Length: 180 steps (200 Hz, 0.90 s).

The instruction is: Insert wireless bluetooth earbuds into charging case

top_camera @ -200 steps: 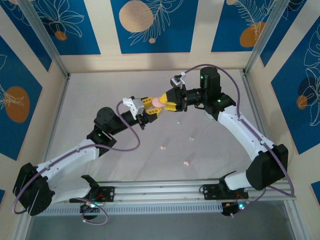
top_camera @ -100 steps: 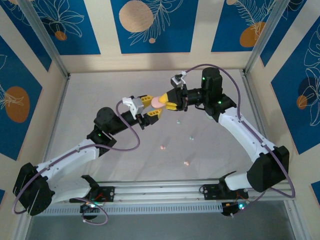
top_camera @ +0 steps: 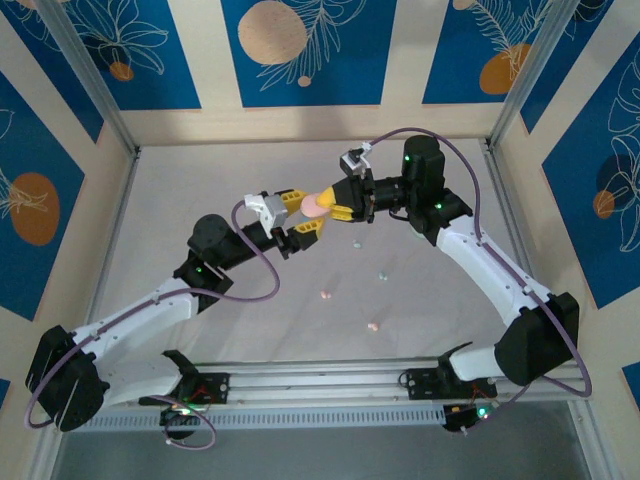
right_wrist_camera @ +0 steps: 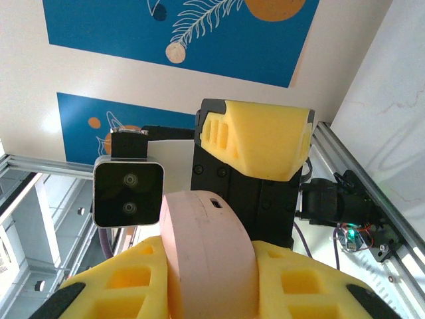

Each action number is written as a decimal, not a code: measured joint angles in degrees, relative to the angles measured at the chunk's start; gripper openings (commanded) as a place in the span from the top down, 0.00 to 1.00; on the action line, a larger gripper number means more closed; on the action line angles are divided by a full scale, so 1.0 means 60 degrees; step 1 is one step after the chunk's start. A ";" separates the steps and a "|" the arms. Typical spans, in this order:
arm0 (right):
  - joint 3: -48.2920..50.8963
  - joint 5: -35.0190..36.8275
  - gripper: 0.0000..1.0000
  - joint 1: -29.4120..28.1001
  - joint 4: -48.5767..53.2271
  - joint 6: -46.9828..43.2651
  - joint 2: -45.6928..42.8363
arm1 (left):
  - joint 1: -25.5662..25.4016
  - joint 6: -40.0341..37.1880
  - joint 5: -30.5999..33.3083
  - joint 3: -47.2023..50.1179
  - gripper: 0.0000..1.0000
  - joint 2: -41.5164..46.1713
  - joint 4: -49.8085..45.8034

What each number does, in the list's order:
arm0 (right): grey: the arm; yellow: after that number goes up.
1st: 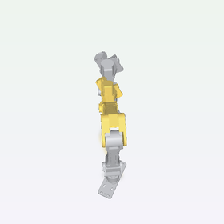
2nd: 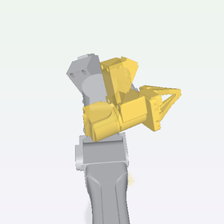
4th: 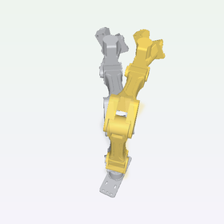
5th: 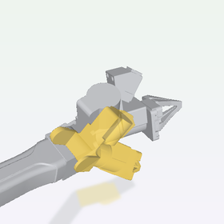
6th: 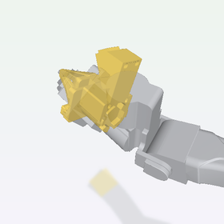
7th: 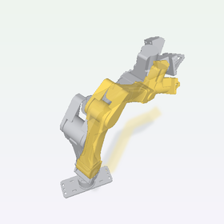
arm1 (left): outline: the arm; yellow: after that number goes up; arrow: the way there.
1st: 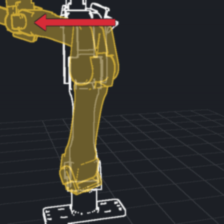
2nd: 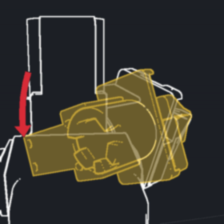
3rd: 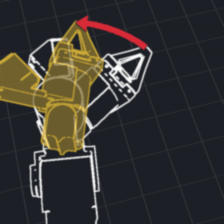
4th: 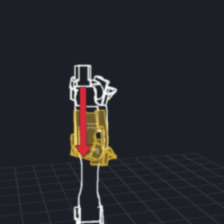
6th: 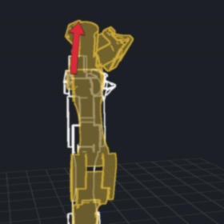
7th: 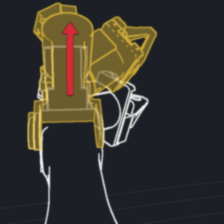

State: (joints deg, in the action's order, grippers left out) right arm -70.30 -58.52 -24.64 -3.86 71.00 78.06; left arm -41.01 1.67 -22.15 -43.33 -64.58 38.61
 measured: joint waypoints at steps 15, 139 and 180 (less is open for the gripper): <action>0.0011 0.0004 0.79 0.0000 0.0000 0.0000 0.0000 | 0.0000 0.0055 0.0000 0.0000 0.40 0.0000 0.0011; 0.0055 0.0036 0.79 0.0000 -0.0182 0.0000 0.0026 | -0.0011 0.0240 -0.0084 0.0000 0.48 -0.0004 0.0215; 0.0073 0.0025 0.79 0.0000 -0.0219 0.0000 0.0026 | -0.0011 0.0310 -0.0069 0.0000 0.44 -0.0004 0.0215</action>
State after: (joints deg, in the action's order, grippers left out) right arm -69.87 -58.37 -24.64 -5.17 71.00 78.22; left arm -41.08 3.53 -22.57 -43.33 -64.60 39.90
